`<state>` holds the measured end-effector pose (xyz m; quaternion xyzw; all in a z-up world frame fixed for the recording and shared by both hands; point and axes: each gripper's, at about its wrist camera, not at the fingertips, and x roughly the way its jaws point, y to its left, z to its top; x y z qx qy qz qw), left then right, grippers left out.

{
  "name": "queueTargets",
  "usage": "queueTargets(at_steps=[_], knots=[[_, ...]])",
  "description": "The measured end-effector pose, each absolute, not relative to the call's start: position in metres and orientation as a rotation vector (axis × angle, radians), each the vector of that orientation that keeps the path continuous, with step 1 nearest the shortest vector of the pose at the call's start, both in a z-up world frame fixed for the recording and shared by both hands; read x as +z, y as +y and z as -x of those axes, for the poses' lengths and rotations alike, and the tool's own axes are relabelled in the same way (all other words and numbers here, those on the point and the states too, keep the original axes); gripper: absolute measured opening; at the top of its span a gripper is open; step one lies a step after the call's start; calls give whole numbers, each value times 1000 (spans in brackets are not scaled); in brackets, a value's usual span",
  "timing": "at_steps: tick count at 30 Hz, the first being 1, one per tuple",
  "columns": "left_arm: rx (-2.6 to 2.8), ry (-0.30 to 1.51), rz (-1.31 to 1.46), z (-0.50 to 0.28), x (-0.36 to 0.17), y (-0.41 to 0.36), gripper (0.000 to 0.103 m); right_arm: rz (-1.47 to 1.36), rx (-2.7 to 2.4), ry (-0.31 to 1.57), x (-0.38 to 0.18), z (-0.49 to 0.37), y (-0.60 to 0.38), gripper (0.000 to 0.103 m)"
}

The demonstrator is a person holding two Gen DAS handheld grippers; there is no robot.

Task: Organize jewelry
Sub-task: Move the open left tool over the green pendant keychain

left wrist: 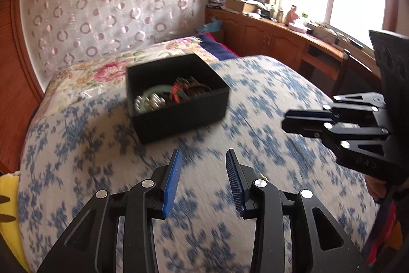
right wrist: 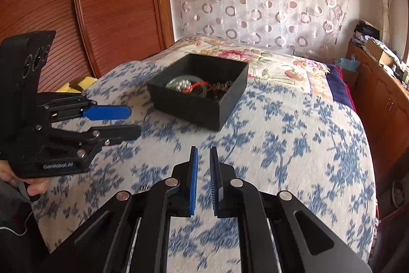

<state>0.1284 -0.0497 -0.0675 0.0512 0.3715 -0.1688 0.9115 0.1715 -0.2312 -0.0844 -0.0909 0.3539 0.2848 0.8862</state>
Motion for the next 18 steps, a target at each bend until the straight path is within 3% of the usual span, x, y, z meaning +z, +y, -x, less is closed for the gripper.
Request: queueTargets(at_steps=[3,7,18], knots=[[-366,782,-109,-115,-75,-54,34,201,589,746,-93,-161,-230,12],[-384,814,-106,-109,-84,-62,34,205,577,752,-101,-151,-232,23],[-402,874,-129,-110,-104,-83,31,168,573,766,-107,-140,-243,24]])
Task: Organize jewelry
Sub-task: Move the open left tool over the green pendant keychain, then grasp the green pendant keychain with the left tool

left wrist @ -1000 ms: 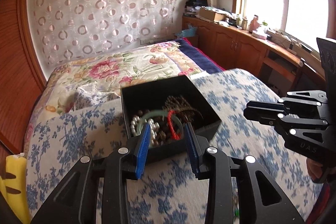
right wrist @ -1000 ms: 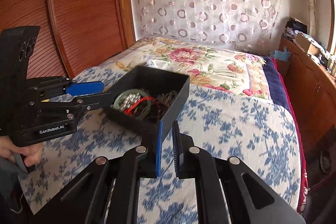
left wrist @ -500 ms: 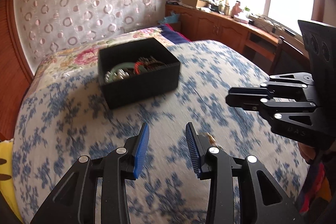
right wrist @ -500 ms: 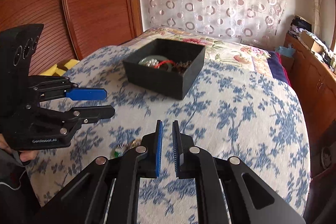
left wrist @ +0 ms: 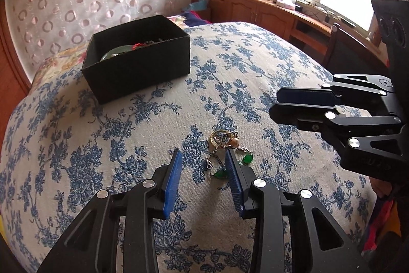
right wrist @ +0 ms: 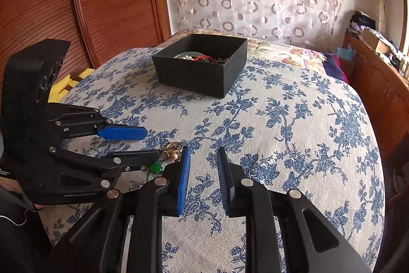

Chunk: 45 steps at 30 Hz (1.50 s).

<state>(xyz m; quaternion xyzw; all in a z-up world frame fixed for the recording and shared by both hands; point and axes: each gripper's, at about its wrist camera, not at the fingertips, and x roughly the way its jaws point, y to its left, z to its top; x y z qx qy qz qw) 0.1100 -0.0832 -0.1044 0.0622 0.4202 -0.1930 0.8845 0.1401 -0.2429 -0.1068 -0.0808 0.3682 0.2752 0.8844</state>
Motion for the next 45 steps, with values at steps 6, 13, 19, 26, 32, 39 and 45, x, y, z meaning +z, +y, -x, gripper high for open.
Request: queueTargets(at_steps=[6,13,19,26,32,39,45], knots=[[-385,871,-166,-107,-107,-83,2,163,579,767,-106,-140,-242,24],[-377,860,-130,-103,-99,-66,0,176,591,781,-111,-140,-235,24],[-384,770,-90,-91,-68,-55,0,186,601,785,-114,-139,-229,24],[-368,834,-59,-96,-75,-53,0,185,601,781,-112,-139,-229,24],[-402,835,-121,-90,-88,-69,11,164,592,776,-110,-139,-238,24],[-518,841,-182,-97,-91,-82,25,144,562,771,-106,-141,-255,24],[-551,887,-243,-104,-106,-89,25,137,551,774,-106,-142,-263,24]])
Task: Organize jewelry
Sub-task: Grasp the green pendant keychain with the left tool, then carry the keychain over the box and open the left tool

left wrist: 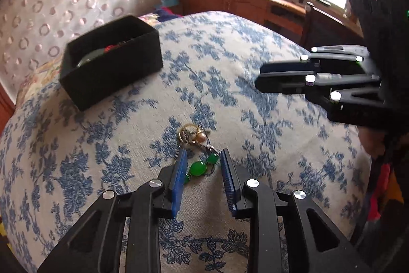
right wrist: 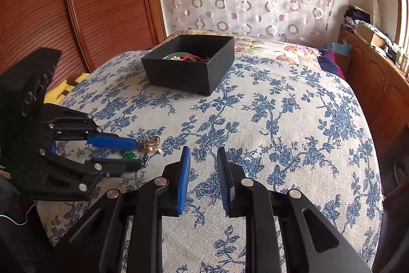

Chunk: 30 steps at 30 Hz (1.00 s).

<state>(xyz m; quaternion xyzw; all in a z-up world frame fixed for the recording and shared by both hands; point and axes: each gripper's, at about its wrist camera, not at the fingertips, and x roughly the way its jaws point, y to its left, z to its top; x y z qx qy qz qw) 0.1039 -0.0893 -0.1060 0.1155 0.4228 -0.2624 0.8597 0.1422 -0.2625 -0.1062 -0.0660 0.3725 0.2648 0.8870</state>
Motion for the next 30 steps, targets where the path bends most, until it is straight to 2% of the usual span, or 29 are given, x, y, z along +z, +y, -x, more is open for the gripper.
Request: queueTargets(at_steps=[10,11,13,19,30], knots=[[-569,900,-297,-89,-107,-84,25,143,560,783,-110,-143,-256,24],[-569,898,-299,-89,-107,-84,24,143,560,783,-110,-143,-255,24],[-573,897,-300,-88,-107,-84,12,143,564,782,-109,-142,-254,24],[-552,895,-274,-86,-104,-81,11,160,581,788,-110,-140,-248,24],[-515,739,-139,-76,-38,-54,11,165,601,793,-113,-139,-237,24]])
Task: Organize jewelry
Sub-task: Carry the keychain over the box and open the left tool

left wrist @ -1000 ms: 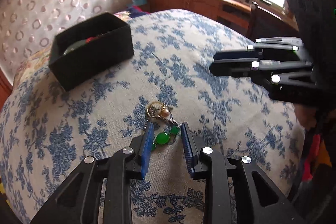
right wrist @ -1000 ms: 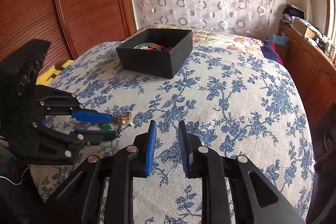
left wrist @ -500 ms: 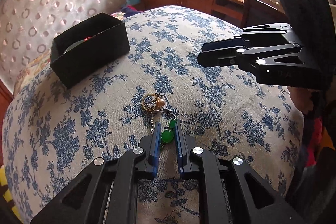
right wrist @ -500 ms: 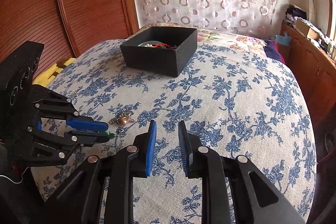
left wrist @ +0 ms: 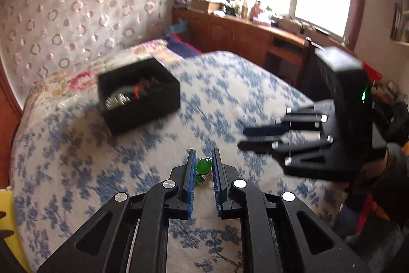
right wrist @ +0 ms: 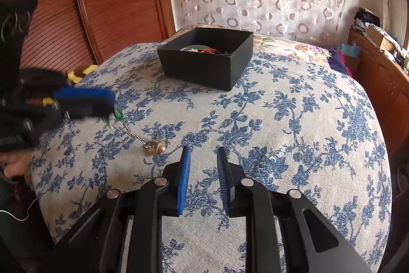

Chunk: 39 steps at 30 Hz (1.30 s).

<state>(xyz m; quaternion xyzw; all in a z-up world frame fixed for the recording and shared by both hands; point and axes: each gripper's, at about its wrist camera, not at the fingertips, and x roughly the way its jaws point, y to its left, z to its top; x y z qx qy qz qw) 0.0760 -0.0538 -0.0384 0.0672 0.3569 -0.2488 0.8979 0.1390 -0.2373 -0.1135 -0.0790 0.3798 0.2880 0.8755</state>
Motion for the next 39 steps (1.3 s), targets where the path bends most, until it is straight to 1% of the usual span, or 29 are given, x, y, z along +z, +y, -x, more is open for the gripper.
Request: queueTargets(at_steps=[7,8,10,16,17,18,19,20,22,23,24,31,39], knots=[[-457,681,-95,-78,-17,-34,11,187,647,810,-118,-136,-220,24],[-448,678,-93,-79,-17,-31,11,190,658,812,-119,-135,-216,27],[-435,676,-91,-79,-16,-27,11,194,681,810,-119,-131,-208,42],[-399,683,-75,-82,-23,-15,11,238,714,821,-122,-130,-185,42],[-393,685,-73,-83,-25,-13,11,246,710,831,-123,-132,-182,42],[-390,686,-70,-84,-26,-12,11,249,711,838,-124,-133,-180,33],[-388,687,-68,-84,-26,-11,11,254,716,853,-126,-134,-178,29],[-386,689,-65,-84,-27,-10,11,259,714,864,-128,-135,-176,29],[-380,692,-63,-85,-30,-9,11,272,705,871,-129,-135,-175,19],[-378,694,-60,-87,-31,-8,11,279,705,872,-129,-136,-175,17],[-376,695,-59,-88,-31,-8,11,287,700,870,-129,-136,-174,13],[-357,683,-49,-108,-29,-5,11,317,707,840,-120,-146,-173,12],[-323,625,-52,-158,-2,-5,12,285,621,706,-71,-215,-181,12]])
